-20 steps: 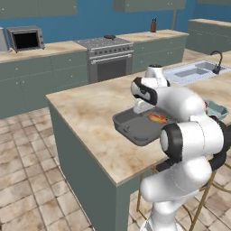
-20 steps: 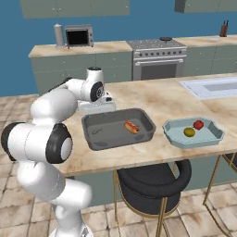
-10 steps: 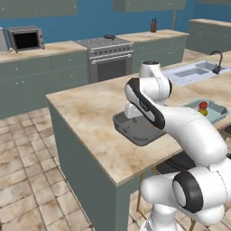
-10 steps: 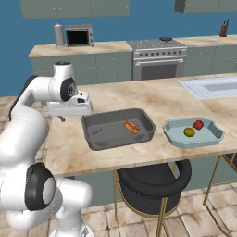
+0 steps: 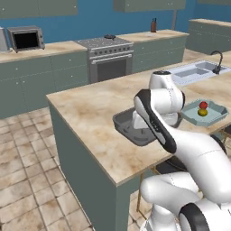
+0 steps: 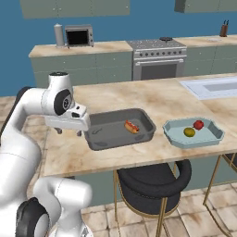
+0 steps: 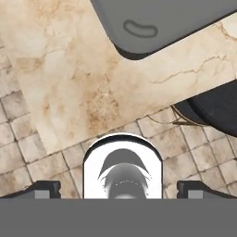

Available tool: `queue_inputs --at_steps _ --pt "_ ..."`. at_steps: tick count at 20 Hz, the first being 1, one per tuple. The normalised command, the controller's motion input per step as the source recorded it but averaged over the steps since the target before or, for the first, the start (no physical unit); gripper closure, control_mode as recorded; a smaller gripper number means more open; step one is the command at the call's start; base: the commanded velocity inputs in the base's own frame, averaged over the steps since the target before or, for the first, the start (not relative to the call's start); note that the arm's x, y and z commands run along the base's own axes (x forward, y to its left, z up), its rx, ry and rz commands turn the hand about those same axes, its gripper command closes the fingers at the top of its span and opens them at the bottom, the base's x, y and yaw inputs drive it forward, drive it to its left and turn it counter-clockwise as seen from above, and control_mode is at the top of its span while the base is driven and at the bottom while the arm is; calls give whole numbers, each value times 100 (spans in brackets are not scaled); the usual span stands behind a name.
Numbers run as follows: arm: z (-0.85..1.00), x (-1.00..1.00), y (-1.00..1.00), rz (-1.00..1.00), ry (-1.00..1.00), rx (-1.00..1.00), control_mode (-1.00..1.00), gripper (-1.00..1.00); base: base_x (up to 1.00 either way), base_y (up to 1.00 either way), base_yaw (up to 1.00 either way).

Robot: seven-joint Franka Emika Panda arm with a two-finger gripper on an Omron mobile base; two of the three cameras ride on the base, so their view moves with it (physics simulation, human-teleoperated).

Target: Place the cold items (bell pepper and orange) from the fridge in one tupperware on the dining counter. Place the warm items (kebab skewer and hot dog) in the stove area in another tupperware.

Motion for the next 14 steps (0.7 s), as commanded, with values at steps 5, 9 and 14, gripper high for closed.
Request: queue_inputs --at_steps 5,9,14 --pt "0 -13 3 0 -2 0 -100 -100 0 0 0" --pt "-1 -16 0 0 0 0 100 -100 -75 15 0" --pt "0 0 0 0 0 0 100 -100 -79 86 1"
